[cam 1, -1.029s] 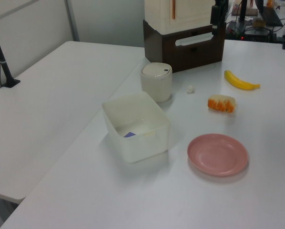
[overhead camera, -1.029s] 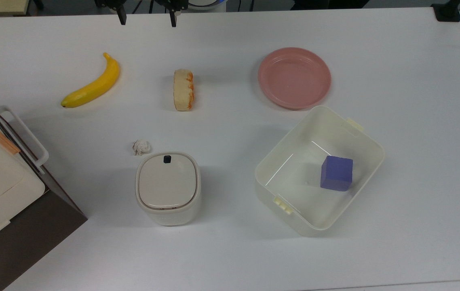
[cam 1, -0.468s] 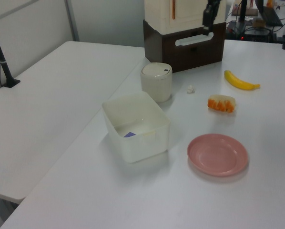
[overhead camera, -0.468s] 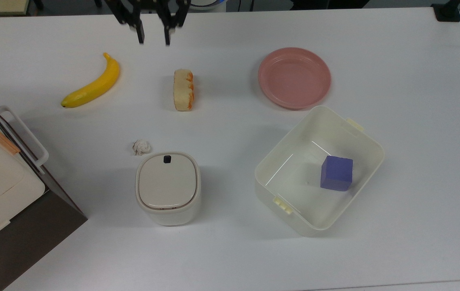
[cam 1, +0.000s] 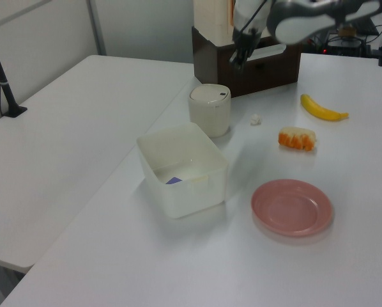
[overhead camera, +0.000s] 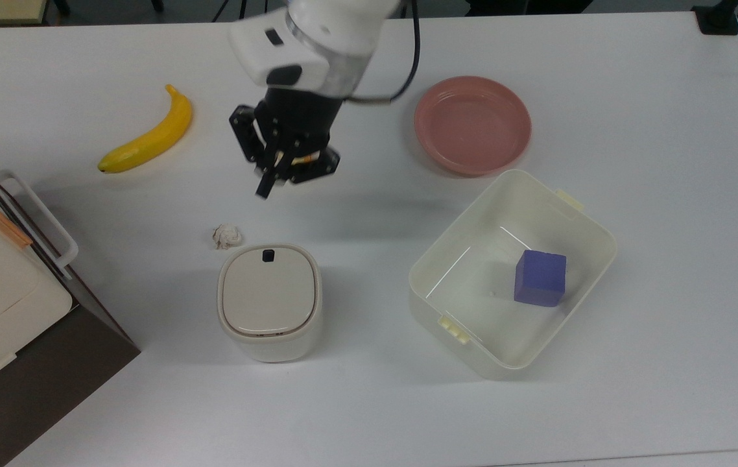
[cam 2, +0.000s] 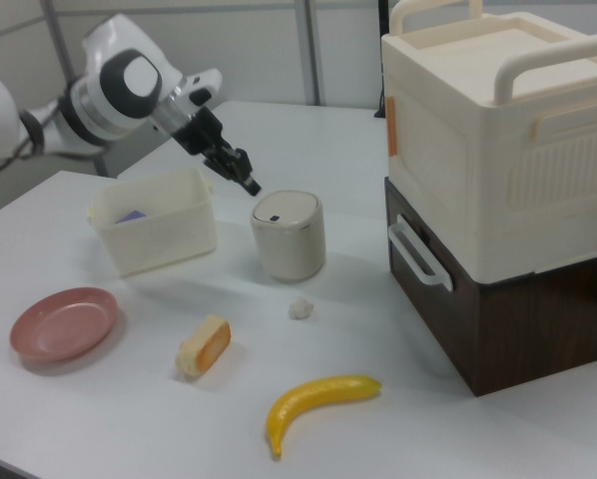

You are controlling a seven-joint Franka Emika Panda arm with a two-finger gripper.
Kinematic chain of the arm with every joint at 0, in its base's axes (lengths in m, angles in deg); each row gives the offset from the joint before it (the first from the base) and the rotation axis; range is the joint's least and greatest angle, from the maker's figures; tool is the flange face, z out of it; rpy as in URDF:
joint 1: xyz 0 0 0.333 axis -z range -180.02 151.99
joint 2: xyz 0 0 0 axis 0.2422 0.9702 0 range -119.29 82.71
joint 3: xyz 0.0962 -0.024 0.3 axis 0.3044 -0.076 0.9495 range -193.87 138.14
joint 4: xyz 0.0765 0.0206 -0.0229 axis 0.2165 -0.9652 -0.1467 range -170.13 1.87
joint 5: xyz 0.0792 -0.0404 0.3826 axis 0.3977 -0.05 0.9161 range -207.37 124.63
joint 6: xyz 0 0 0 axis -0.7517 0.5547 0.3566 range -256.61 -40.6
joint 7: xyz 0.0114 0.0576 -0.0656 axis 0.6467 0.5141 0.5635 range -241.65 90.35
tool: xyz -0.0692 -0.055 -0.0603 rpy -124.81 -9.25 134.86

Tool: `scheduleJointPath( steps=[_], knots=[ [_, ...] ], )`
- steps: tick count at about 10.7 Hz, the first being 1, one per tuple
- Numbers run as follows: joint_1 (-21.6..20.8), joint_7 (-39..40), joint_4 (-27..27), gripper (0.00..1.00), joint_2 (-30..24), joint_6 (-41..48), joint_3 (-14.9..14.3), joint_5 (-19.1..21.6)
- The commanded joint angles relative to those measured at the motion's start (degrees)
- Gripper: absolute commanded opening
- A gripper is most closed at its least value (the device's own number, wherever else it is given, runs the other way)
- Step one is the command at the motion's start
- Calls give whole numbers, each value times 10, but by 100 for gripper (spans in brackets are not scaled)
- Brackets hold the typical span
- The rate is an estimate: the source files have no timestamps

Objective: Open the trash can
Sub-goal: 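Move the gripper down toward the cream trash can lid, then grip the lid's front edge and lift it upward to flip open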

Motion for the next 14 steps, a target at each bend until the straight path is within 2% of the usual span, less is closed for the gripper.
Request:
scheduleJointPath(
  steps=[1, 5, 7, 14],
  knots=[
    [0, -144, 5, 0, 24, -21, 7, -139],
    [4, -146, 6, 0, 53, -18, 8, -171],
    [10, -147, 8, 0, 82, -25, 8, -176],
    [12, -149, 8, 0, 100, -68, 9, -174]
  ],
)
